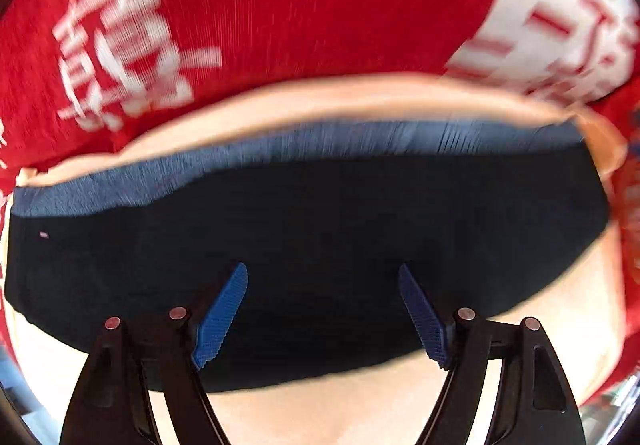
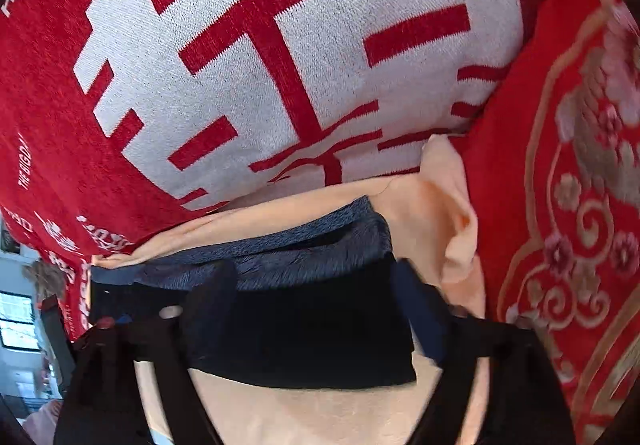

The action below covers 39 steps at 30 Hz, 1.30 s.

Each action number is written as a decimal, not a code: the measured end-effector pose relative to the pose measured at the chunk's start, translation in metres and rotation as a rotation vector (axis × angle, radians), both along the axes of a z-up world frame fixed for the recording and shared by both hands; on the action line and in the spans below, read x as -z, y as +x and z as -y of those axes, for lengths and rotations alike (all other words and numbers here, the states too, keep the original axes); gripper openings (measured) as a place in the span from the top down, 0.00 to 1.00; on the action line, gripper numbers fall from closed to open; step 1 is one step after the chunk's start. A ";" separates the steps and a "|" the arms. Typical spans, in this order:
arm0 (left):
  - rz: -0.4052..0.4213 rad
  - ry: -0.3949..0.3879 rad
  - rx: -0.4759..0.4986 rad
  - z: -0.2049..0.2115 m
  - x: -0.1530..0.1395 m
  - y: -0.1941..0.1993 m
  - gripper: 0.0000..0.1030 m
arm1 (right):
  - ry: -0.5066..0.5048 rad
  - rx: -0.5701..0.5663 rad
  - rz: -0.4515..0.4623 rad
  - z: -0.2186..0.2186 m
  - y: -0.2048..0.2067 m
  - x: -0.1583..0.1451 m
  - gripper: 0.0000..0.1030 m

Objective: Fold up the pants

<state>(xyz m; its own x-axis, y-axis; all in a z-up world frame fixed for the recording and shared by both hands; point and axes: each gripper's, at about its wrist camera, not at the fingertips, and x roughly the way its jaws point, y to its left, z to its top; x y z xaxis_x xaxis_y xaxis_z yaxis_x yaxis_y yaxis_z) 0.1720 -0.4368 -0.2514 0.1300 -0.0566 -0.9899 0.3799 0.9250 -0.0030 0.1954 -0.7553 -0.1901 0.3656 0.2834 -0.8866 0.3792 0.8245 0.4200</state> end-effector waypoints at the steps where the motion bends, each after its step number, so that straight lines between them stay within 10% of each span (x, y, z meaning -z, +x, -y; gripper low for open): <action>1: -0.021 0.014 -0.014 -0.001 0.012 0.002 0.23 | -0.014 -0.010 -0.008 -0.002 0.000 -0.002 0.13; 4: -0.018 -0.007 -0.058 -0.003 0.019 0.004 0.23 | 0.038 0.039 -0.028 -0.004 -0.027 0.005 0.18; 9: -0.019 0.003 -0.043 0.005 0.022 0.007 0.23 | 0.117 0.201 -0.233 -0.013 -0.087 0.076 0.65; 13: -0.015 0.012 -0.024 0.007 0.023 0.012 0.20 | 0.238 0.328 -0.173 -0.002 -0.094 0.101 0.81; 17: -0.024 0.019 -0.024 0.015 0.024 0.012 0.19 | 0.168 0.293 -0.154 0.003 -0.084 0.087 0.83; 20: -0.024 0.023 -0.031 0.017 0.010 0.016 0.19 | 0.087 0.300 -0.272 0.002 -0.092 0.089 0.51; 25: 0.052 -0.015 -0.080 0.015 -0.006 0.035 0.19 | -0.009 0.116 -0.083 -0.034 -0.075 0.037 0.51; 29: 0.012 0.043 -0.119 0.022 0.032 0.054 0.07 | 0.029 -0.039 -0.115 -0.067 -0.023 0.074 0.51; 34: 0.015 0.048 -0.129 0.005 0.015 0.057 0.04 | -0.089 0.049 -0.141 -0.040 -0.011 0.087 0.68; 39: 0.037 0.085 -0.126 -0.047 -0.008 0.043 0.04 | 0.078 0.038 -0.139 -0.058 -0.034 0.069 0.63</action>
<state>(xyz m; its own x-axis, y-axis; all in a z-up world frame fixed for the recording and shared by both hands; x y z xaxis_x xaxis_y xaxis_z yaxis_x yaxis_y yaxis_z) 0.2151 -0.3902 -0.2438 0.1672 0.0465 -0.9848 0.2592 0.9617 0.0894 0.1611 -0.6978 -0.2595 0.2529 0.3423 -0.9049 0.4680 0.7754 0.4241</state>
